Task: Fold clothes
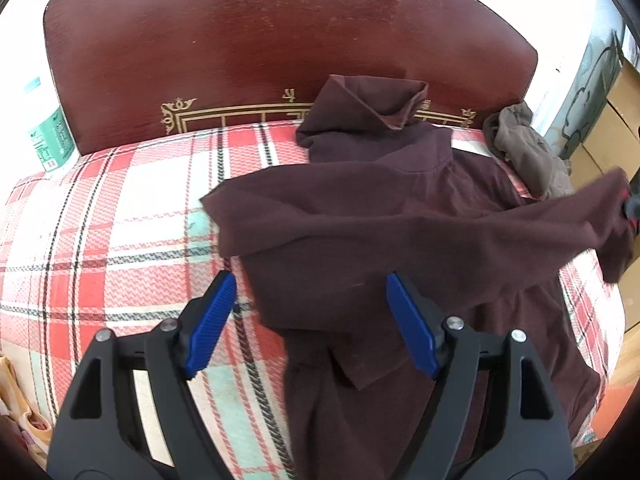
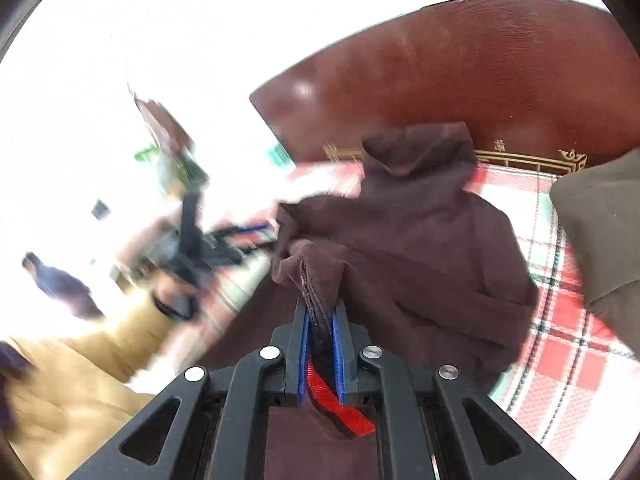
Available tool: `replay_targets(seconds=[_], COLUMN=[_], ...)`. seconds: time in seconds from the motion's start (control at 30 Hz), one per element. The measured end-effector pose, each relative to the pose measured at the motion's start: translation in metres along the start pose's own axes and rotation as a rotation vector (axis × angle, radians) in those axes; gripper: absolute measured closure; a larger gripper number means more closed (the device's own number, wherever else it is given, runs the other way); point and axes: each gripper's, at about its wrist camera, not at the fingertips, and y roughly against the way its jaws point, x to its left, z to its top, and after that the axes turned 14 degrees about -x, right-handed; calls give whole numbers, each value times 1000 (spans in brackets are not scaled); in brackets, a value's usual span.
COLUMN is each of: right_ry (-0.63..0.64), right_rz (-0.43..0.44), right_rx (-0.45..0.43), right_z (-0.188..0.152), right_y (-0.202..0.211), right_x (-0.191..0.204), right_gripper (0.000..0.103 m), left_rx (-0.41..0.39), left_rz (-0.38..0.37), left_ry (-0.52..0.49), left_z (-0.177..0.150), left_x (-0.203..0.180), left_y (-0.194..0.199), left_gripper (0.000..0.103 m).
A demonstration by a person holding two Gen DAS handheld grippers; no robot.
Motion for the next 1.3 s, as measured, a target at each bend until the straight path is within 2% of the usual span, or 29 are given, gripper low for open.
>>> replay_targets(seconds=[0.1, 0.17, 0.23, 0.27, 0.4, 0.47, 0.53, 0.57, 0.63, 0.7, 0.77, 0.83, 0.93, 0.97, 1.1, 1.17, 1.3], right_ry=[-76, -137, -158, -158, -33, 115, 271, 342, 430, 419, 408, 397, 240, 209, 142, 108, 41], right_rz=[-96, -175, -261, -297, -278, -286, -295, -314, -352, -361, -369, -378, -216, -204, -261, -290, -346], right_rx=[56, 90, 121, 125, 92, 88, 87, 106, 152, 176, 200, 224, 143, 132, 131, 131, 129], right_z=[11, 10, 4, 1, -9, -17, -26, -33, -44, -47, -49, -52, -31, -28, -22, -19, -13], right_y=[-26, -49, -64, -69, -67, -62, -56, -59, -68, -73, -78, -83, -48, -44, -48, -50, -54], right_x=[-33, -60, -76, -82, -68, -46, -24, -16, -10, -14, -18, -22, -17, -20, -43, -54, -78], right_gripper=[84, 75, 70, 62, 55, 40, 32, 31, 32, 37, 81, 86, 87, 87, 85, 78, 69], left_rx=[28, 33, 33, 31, -21, -56, -76, -77, -72, -52, -23, 12, 41, 57, 83, 85, 73], left_rz=[-1, 7, 19, 25, 58, 66, 39, 10, -22, -18, -8, 11, 87, 105, 125, 127, 161], left_ry=[32, 38, 39, 36, -33, -91, -152, -189, -247, -302, -307, -279, -228, -191, -72, -38, -48], left_z=[-1, -3, -4, -5, -3, -2, -1, -1, -2, -4, -6, -6, -8, -9, -15, -18, -22], left_x=[6, 8, 9, 9, 3, -5, -17, -26, -39, -48, -47, -39, -15, -1, 31, 38, 36], left_y=[-10, -12, -12, -12, 2, 10, 13, 11, 3, -10, -22, -33, -41, -44, -49, -50, -45], left_gripper=[24, 24, 24, 24, 24, 24, 24, 24, 24, 24, 24, 24, 24, 24, 24, 24, 24])
